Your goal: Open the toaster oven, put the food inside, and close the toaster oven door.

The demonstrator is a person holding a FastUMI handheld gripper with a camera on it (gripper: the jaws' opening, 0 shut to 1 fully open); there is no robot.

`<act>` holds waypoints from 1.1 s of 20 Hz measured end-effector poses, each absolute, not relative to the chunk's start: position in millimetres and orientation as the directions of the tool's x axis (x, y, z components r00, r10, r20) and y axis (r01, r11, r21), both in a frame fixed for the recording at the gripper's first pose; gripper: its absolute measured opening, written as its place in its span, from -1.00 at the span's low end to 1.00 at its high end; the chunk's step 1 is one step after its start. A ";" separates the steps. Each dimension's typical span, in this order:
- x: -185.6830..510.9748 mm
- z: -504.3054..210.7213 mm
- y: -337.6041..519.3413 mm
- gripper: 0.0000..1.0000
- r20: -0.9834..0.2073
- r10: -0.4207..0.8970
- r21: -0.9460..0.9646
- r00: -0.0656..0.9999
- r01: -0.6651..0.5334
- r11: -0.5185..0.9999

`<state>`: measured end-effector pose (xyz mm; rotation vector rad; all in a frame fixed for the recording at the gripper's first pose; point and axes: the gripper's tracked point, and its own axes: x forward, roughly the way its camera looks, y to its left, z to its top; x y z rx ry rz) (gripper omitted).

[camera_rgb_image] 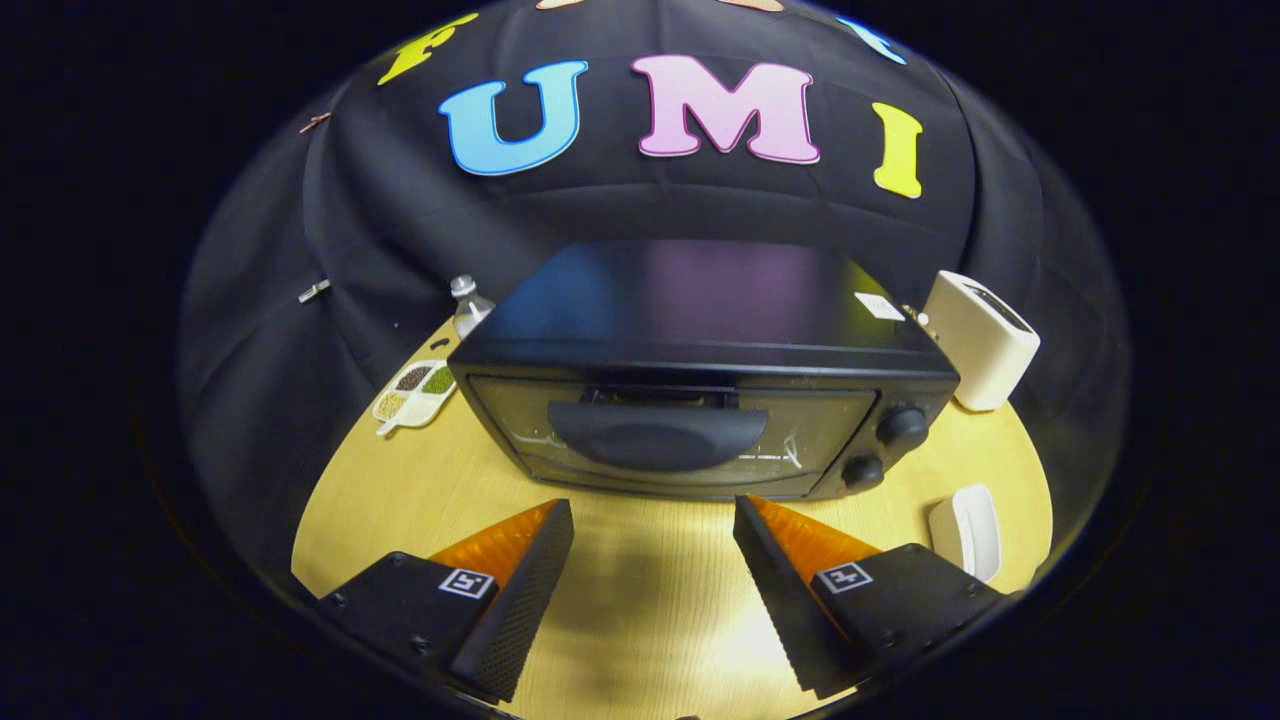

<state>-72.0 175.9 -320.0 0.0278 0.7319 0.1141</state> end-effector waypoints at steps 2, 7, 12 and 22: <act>-69.1 -315.0 173.0 1.00 -0.654 0.115 0.060 0.748 -0.100 0.993; -67.1 -297.3 171.6 1.00 -0.602 0.125 0.022 0.789 -0.140 0.990; -63.0 -236.0 164.3 0.99 -0.470 0.150 -0.005 0.870 -0.173 0.985; -45.3 -84.5 119.7 0.96 -0.181 0.152 -0.130 0.972 -0.177 0.976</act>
